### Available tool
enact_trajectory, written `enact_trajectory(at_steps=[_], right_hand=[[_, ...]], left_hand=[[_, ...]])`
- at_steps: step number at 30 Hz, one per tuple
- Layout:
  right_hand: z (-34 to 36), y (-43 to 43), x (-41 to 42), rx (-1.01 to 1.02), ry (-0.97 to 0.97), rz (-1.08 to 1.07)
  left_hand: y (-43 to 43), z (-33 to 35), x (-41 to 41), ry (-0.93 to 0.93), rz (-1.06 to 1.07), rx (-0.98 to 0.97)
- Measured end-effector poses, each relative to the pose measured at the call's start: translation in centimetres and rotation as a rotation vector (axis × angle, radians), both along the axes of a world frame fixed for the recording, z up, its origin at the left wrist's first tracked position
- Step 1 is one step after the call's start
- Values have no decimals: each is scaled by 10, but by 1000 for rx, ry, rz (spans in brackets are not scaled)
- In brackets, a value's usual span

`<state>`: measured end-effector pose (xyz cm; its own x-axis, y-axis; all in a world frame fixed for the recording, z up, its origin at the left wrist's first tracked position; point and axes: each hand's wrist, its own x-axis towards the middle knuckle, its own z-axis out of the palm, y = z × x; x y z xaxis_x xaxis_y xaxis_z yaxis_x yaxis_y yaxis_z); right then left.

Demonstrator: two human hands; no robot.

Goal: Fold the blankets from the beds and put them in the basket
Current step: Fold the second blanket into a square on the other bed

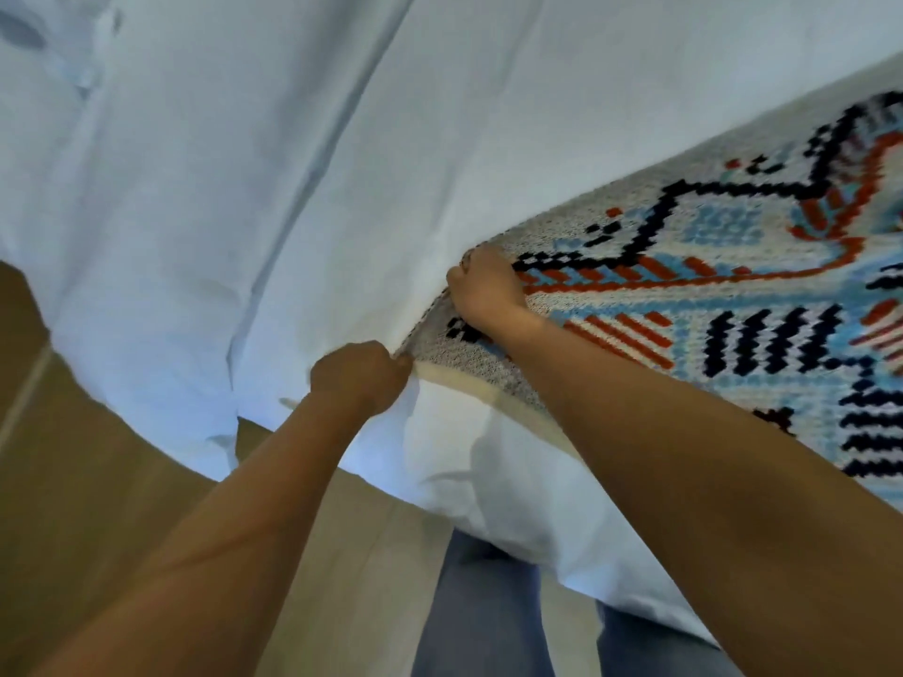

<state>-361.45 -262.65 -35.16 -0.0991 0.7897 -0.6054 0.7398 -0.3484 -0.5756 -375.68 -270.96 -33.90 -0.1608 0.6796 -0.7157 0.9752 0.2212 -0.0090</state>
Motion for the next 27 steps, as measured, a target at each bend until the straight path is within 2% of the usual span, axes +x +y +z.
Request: enact_trajectory(at_steps=[2, 5, 7, 9, 15, 18, 21, 23, 25, 27], right_hand=[[-7, -5, 1, -30, 11, -19], [-4, -13, 16, -33, 185, -122], [3, -21, 36, 4, 242, -139], [11, -35, 67, 59, 245, -171], [21, -107, 212, 147, 85, -384], [29, -162, 294, 138, 15, -453], [32, -230, 388, 178, -105, -616], [30, -276, 449, 251, -275, -801], [26, -318, 501, 279, -399, -1002], [22, -350, 534, 211, -384, -1225]], left_hand=[[-6, -2, 4, 122, 11, 68], [-12, -2, 26, 206, -76, 288], [-11, 1, 50, 116, -166, 449], [-10, 6, 84, -10, -303, 513], [-44, 14, 232, -247, -876, 304], [-83, 11, 310, -328, -1070, 227], [-139, 9, 388, -417, -1148, 143], [-178, 7, 435, -475, -1158, 108], [-214, 6, 475, -523, -1097, 100], [-244, 6, 508, -540, -973, 101]])
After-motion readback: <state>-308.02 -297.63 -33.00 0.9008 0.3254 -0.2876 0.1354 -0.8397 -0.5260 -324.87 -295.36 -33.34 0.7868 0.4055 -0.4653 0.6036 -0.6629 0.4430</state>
